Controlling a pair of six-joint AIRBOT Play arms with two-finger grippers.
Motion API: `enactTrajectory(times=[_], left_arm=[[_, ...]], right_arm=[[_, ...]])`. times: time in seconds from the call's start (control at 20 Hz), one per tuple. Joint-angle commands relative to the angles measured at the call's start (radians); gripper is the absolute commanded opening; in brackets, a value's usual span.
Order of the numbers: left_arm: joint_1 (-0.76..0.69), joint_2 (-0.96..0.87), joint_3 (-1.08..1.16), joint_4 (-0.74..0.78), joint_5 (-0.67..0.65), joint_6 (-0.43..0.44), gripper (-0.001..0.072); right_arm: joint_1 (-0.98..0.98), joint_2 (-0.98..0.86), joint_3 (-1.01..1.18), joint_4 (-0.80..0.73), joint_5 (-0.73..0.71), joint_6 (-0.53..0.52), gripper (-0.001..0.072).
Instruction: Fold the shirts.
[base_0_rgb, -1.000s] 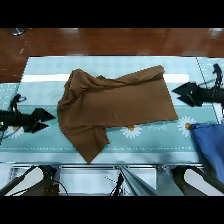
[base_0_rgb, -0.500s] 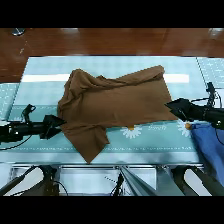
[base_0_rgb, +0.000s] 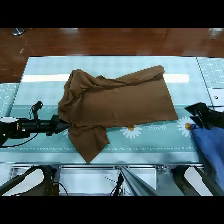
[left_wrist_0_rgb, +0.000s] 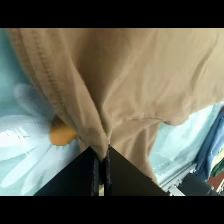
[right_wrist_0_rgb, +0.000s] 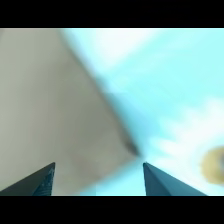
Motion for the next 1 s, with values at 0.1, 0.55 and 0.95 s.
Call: enactTrajectory(times=[0.1, 0.55, 0.95], left_arm=[[-0.006, -0.001, 0.024, -0.048, -0.006, 0.017, 0.0025], [-0.006, -0.001, 0.028, -0.048, -0.005, 0.017, 0.0025], [-0.006, 0.0, 0.052, -0.104, -0.005, 0.04, 0.0025]], right_arm=[[0.019, -0.078, -0.001, -0.142, 0.068, 0.064, 0.0619], [0.173, -0.386, 0.162, -0.027, 0.056, 0.011, 0.0619], [0.366, -0.516, 0.394, 0.041, 0.064, -0.002, 0.0021]])
